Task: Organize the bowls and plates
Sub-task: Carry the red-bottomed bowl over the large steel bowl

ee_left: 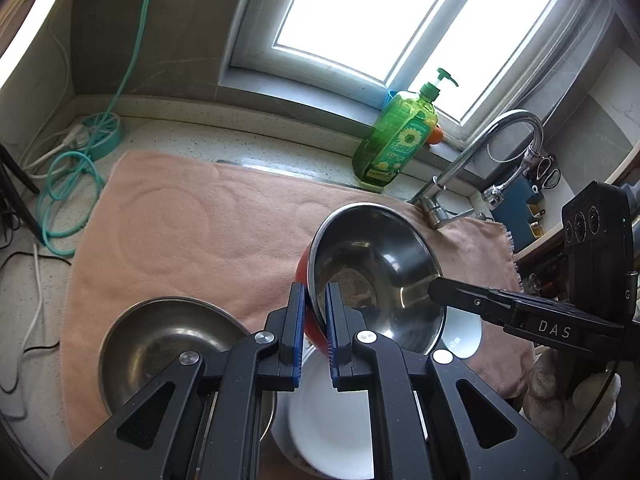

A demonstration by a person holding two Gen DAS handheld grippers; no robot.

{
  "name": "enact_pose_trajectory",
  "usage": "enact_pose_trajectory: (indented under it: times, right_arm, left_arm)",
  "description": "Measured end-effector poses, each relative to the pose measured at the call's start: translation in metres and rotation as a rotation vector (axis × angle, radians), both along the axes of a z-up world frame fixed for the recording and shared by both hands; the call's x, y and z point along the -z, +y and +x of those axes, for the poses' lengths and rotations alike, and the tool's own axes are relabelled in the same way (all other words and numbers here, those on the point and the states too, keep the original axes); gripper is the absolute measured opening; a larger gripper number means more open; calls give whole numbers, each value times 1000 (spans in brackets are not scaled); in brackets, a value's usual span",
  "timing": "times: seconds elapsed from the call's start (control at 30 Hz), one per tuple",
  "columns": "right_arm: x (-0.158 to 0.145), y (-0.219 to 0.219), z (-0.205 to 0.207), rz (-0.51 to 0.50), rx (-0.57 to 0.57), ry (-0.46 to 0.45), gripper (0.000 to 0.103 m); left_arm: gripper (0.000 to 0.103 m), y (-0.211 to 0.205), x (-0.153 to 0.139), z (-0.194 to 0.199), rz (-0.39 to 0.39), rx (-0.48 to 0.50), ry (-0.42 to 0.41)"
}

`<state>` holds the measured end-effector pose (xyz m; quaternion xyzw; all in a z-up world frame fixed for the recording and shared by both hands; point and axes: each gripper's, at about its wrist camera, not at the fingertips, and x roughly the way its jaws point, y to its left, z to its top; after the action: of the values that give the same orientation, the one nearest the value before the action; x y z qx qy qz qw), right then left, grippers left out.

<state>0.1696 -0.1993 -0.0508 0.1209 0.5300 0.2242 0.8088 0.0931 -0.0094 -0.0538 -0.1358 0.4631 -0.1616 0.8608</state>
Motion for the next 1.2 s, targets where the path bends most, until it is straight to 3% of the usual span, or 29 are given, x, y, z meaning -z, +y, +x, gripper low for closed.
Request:
enact_pose_trajectory:
  times: [0.6,1.2]
  right_arm:
    - [30,99,-14,-48,-181,55,8]
    - [71,133,-13,-151,-223,100,8]
  left_arm:
    - [8,83,24,-39,19,-149,57]
    - [8,97,59,-46,66,-152,153]
